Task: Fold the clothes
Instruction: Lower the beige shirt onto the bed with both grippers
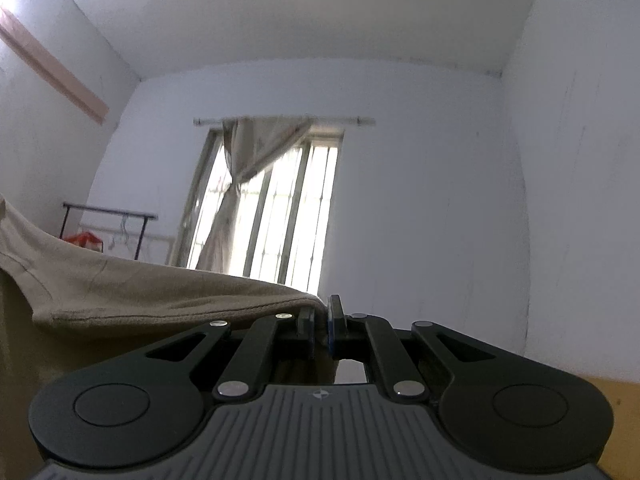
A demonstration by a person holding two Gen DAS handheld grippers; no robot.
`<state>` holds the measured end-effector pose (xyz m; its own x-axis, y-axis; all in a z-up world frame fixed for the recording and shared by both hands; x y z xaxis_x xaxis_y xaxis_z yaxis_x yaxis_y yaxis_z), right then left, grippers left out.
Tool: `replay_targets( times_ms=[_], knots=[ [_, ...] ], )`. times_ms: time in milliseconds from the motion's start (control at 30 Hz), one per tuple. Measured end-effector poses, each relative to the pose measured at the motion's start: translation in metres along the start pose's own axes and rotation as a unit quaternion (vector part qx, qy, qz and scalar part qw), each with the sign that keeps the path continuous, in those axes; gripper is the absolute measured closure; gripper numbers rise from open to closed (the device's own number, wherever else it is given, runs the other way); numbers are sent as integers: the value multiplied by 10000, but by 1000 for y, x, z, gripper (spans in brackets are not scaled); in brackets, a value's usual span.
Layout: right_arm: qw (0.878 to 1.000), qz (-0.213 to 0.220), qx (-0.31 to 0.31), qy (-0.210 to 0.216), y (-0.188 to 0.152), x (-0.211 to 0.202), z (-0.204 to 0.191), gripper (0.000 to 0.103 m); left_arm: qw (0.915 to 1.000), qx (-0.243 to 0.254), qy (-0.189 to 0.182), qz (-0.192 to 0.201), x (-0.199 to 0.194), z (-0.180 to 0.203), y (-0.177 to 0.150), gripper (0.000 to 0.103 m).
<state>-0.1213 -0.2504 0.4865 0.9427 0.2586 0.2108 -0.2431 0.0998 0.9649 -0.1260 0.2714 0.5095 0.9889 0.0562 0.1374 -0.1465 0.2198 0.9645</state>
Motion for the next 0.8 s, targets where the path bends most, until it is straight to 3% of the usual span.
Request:
replay_targets(
  times_ms=[400, 567, 800],
  knots=[
    [9968, -770, 179, 103, -106, 156, -5, 100, 9958, 103, 387, -824, 153, -29, -96, 100],
    [9890, -1454, 198, 182, -180, 226, -7, 100, 9894, 235, 566, -1315, 214, -46, -161, 99],
    [9689, -2463, 5, 217, -303, 307, -15, 100, 9752, 317, 736, -2062, 287, -74, -268, 99]
  ],
)
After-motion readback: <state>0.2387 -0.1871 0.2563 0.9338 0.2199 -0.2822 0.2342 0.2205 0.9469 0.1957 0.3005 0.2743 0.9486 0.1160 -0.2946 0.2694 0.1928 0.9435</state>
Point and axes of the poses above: each gripper's, at about its wrist camera, not at the fingertips, and x roughly the way its jaws point, z to its right, y to its top, the point moved 4 cm from there along x, roughly the way its jaws point, and after that the axes turned 1 degree about -x, right-handed, at the moved point
